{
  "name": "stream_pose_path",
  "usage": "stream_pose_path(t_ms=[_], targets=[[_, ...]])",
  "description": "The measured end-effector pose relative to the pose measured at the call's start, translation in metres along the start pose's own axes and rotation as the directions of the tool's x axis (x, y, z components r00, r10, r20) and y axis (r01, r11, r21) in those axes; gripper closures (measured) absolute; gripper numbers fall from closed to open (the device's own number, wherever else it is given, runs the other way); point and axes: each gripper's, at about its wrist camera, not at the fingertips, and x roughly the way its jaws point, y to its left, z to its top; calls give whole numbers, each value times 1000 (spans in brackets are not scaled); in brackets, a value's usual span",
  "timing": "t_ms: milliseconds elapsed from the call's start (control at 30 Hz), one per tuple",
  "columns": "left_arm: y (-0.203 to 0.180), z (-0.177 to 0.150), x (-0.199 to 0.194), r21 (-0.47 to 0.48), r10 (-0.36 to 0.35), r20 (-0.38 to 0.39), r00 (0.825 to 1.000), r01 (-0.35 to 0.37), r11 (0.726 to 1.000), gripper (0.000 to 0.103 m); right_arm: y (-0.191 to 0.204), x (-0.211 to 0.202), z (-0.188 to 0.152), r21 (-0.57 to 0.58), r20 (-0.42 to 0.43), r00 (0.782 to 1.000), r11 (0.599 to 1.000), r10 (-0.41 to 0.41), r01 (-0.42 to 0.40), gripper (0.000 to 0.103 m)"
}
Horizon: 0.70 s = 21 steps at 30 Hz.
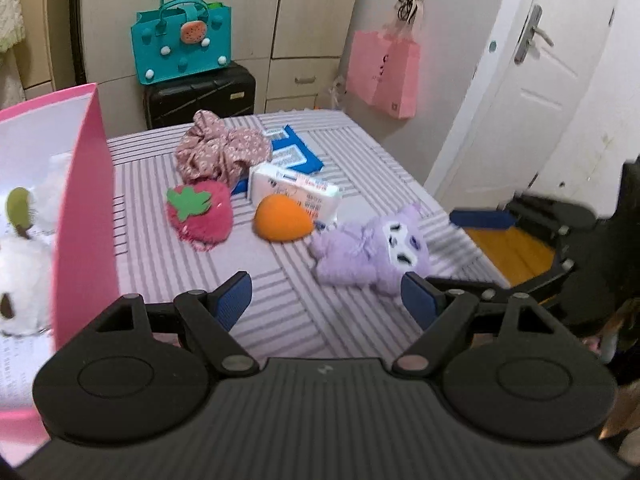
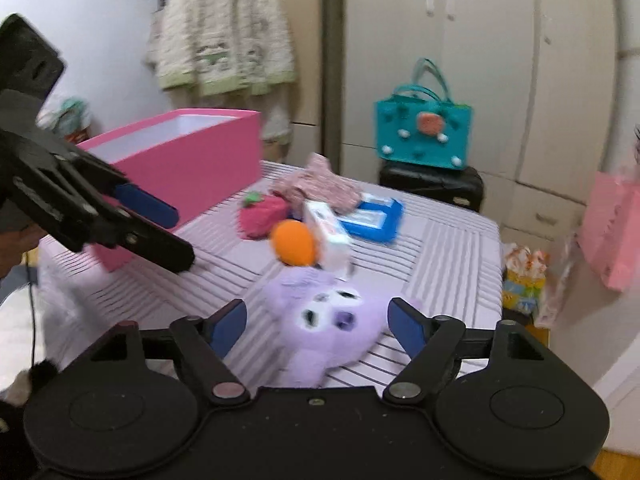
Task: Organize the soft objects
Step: 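Close the left gripper on the purple plush while the right gripper grips it too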
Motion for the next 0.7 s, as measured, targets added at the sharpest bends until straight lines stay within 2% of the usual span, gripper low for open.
stream_pose_path(t_ms=[200, 333, 500, 600, 700], targets=[[-3, 4, 36, -40, -56, -9, 998, 56, 998, 23, -2, 21, -10, -20, -22, 999, 999, -37, 37, 20], [-7, 3, 54, -32, -77, -13, 997, 77, 997, 24, -2, 31, -14, 52, -22, 994, 993, -103, 104, 18], [-2, 4, 69, -95, -107, -21, 994, 104, 990, 30, -10, 40, -20, 172, -16, 998, 983, -65, 67, 18], [2, 3, 76, -134, -131, -22, 991, 126, 983, 39, -6, 47, -20, 147, -29, 999, 988, -43, 47, 20], [4, 2, 81, -150, -134, -19, 991, 129, 980, 41, -2, 49, -23, 132, -29, 998, 990, -54, 58, 23]])
